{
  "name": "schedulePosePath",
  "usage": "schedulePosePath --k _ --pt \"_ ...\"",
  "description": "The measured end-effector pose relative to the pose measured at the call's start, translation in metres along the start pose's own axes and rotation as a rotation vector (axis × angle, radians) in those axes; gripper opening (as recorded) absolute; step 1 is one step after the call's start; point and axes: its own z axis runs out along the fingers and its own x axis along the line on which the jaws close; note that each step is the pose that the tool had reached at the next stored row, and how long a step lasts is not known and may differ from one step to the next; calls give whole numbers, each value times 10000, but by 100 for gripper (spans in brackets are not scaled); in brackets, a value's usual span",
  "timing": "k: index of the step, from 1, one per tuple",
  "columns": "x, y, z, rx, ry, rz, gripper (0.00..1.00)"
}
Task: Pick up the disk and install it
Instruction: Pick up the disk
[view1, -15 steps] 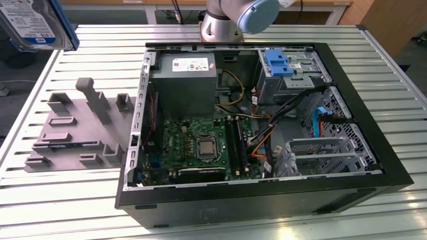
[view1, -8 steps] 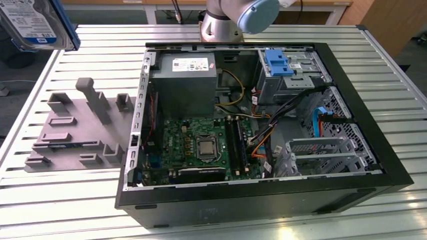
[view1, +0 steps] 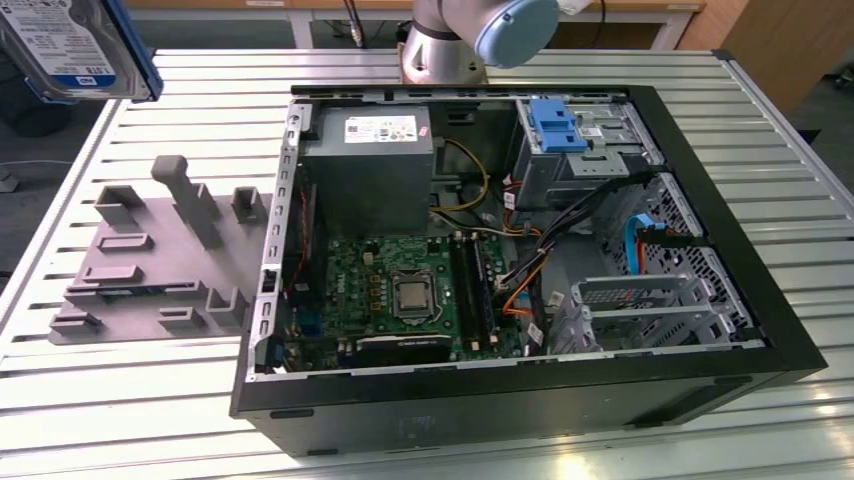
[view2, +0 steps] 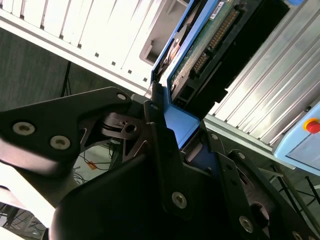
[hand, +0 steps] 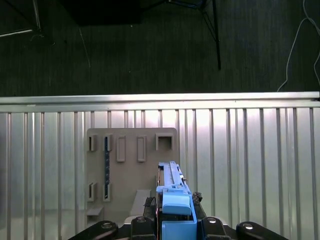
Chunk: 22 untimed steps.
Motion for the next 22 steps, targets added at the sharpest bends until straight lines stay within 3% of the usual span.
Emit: schedulePosePath --k 22 --pt "-5 -146 -2 0 0 0 36"
